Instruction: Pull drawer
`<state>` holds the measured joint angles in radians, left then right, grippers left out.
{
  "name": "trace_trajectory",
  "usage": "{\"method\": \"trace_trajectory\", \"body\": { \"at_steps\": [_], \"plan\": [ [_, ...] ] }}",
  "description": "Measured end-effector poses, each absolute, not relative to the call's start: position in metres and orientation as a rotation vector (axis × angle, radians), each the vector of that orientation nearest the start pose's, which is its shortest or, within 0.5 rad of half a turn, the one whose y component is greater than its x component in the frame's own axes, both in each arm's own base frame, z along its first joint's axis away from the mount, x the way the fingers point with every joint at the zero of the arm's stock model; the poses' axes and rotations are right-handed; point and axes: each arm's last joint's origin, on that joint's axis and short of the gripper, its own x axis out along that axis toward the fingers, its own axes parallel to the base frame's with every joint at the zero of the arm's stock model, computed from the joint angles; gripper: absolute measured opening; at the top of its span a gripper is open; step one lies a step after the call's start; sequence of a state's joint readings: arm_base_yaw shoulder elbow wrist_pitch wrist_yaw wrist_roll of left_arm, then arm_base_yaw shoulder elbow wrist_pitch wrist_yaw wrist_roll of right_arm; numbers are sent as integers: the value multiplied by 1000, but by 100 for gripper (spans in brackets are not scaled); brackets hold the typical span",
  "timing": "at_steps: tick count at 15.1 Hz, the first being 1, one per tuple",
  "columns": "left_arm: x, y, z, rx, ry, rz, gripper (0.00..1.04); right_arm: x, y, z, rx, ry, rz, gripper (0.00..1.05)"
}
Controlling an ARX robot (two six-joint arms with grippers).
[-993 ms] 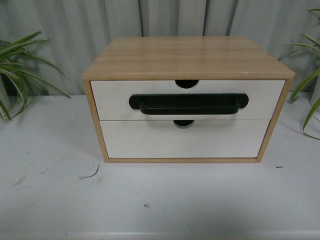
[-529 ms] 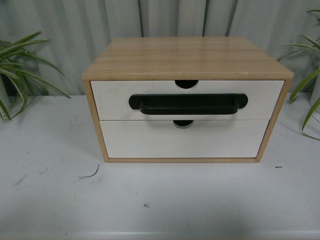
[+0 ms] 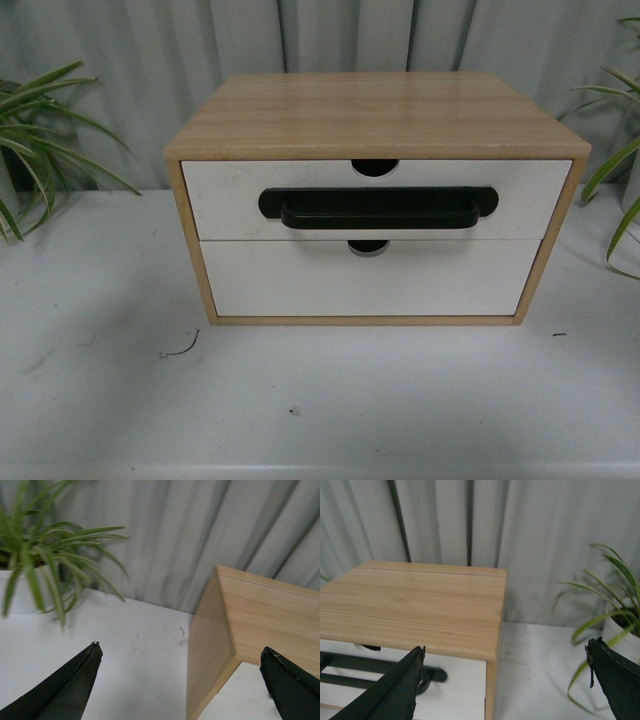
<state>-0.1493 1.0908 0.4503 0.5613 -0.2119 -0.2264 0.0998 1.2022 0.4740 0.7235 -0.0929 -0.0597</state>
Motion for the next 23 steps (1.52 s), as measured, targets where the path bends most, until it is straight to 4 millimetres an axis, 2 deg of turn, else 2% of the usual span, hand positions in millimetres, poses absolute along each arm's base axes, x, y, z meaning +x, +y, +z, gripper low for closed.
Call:
{"method": "trace_trajectory", "body": {
  "at_steps": [3, 4, 6, 10, 13, 17, 18, 19, 20, 23],
  "plan": [
    [282, -62, 223, -82, 254, -182, 98, 284, 54, 233, -332, -11, 406, 98],
    [294, -71, 220, -15, 324, -279, 98, 290, 56, 230, -435, -10, 475, 98],
    [304, -81, 223, 83, 389, -401, 98, 296, 57, 230, -639, -22, 592, 98],
    [317, -98, 245, 312, 459, -608, 98, 305, 48, 242, -998, -83, 757, 98],
    [320, -111, 242, 483, 549, -750, 98, 312, 39, 225, -1270, -12, 916, 98],
    [323, -131, 227, 666, 623, -882, 98, 325, 33, 209, -1406, 93, 1000, 98],
    [332, -144, 224, 712, 607, -907, 98, 333, 36, 206, -1428, 87, 1012, 98],
    [342, -153, 215, 727, 622, -906, 98, 338, 43, 192, -1421, 114, 1060, 98],
    [349, -158, 211, 728, 629, -895, 98, 344, 48, 186, -1423, 115, 1079, 98],
    [354, -169, 208, 725, 630, -901, 98, 354, 53, 183, -1431, 118, 1088, 98]
  ]
}}
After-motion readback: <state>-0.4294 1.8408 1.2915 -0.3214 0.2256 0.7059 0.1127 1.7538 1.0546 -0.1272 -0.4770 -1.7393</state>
